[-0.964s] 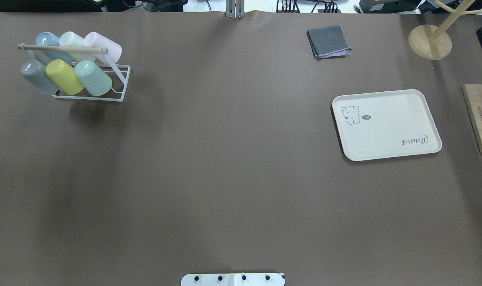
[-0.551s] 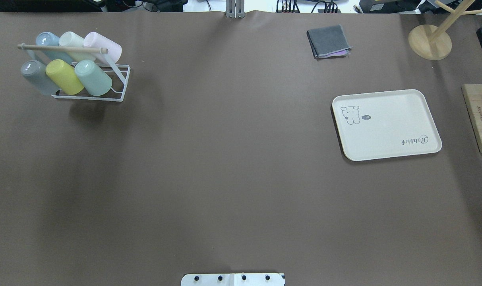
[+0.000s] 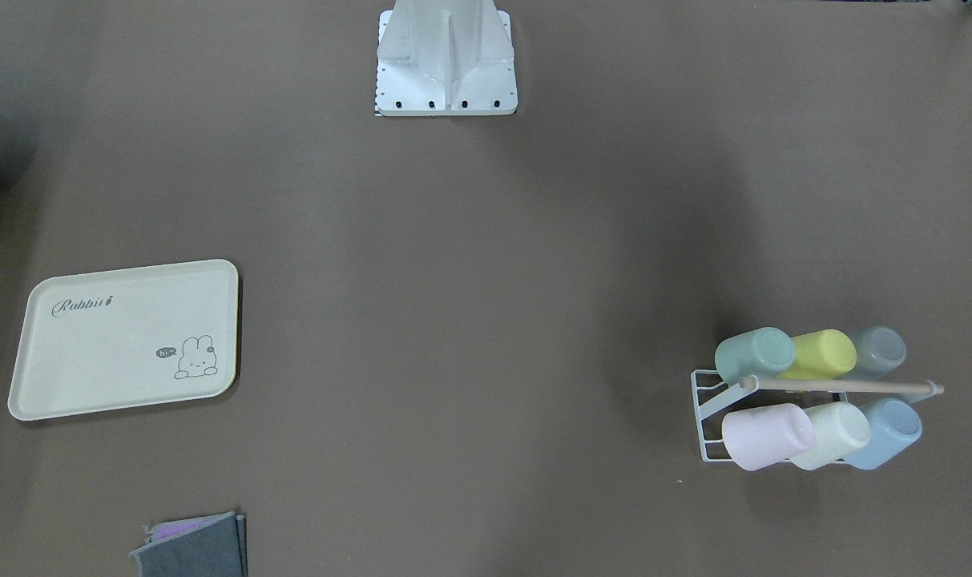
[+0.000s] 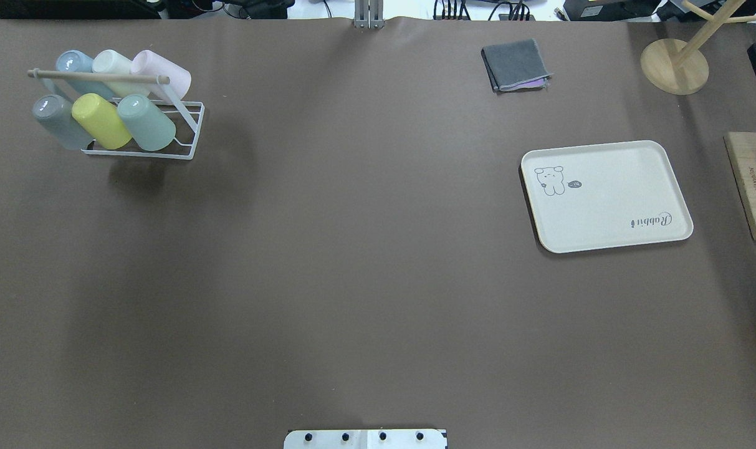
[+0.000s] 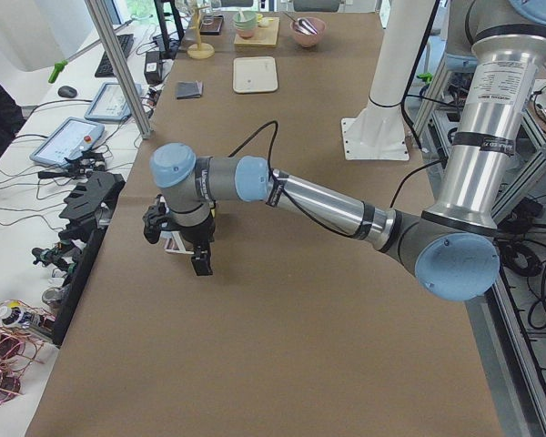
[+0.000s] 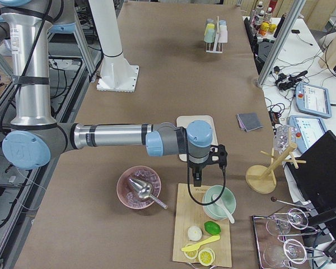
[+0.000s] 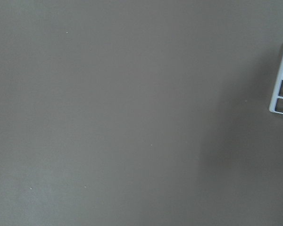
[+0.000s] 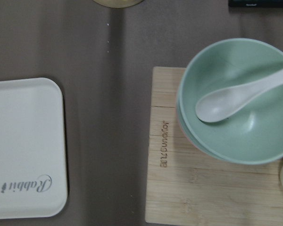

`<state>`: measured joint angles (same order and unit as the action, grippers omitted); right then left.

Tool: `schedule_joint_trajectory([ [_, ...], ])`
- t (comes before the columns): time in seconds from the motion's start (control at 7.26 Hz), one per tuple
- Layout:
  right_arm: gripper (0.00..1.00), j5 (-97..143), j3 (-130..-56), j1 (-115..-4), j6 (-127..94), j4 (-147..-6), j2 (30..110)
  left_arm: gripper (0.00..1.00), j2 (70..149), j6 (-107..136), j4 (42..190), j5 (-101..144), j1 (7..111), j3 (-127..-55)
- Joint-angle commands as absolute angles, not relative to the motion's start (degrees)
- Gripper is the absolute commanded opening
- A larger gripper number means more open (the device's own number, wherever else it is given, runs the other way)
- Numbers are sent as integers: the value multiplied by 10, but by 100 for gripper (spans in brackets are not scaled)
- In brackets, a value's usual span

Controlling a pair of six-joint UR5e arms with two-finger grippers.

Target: Pick up and place green cup on tray

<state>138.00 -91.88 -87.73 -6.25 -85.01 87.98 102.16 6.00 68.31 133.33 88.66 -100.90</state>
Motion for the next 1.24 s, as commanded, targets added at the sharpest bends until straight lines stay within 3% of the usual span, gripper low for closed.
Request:
schedule_joint_trajectory([
  [0.0,97,1395,-834,-826,-122,-779,818,99,1040,65,678,1337,854,-1078],
  [0.41,96,1382,-703,-731,-280,-546,774,99,1048,65,684,1309,782,-1146],
  [0.55,91,1382,-679,-721,-297,-515,760,99,1056,65,697,1308,757,-1166],
  [1.1,83,1381,-675,-683,-304,-479,759,99,1013,-57,768,1117,589,-1269],
])
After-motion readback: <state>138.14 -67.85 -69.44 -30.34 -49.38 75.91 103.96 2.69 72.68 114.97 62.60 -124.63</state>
